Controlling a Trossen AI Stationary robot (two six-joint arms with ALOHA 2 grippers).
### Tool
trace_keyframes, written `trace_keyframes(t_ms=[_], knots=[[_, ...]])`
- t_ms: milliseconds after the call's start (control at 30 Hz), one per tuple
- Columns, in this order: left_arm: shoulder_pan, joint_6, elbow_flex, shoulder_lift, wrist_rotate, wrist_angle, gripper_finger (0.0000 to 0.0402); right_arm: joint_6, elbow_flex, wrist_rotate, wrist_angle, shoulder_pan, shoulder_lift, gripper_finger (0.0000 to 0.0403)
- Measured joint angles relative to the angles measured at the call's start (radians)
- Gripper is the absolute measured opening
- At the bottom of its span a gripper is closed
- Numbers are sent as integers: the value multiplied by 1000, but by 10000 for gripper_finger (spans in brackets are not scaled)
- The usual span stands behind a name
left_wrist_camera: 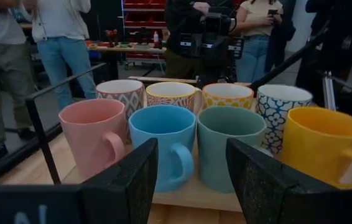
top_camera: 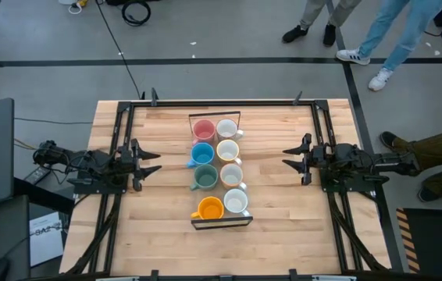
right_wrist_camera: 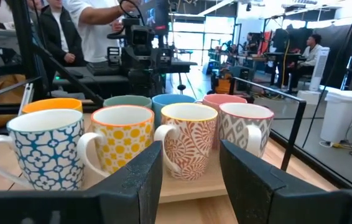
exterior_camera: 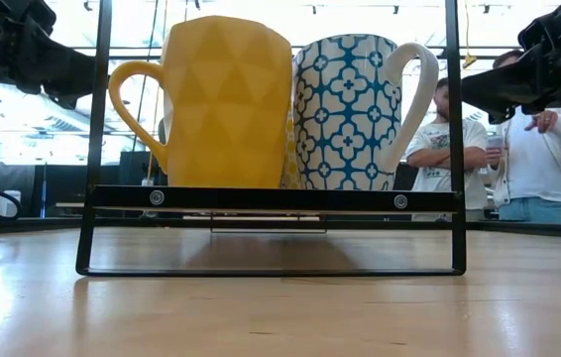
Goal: Place coffee mugs
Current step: Return to Home Position
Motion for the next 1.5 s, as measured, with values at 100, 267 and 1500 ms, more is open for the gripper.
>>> trace_keyframes(t_ms=[100, 267, 1500], knots=[[3, 46, 0, 0, -1, 1, 196, 0, 0, 0, 0, 0, 0, 165], [49, 71, 0, 0, -1, 0, 196, 4, 0, 0, 0, 0, 0, 165], [301, 130, -129, 0, 314, 235, 196, 6, 0, 3, 4, 0, 0, 165]])
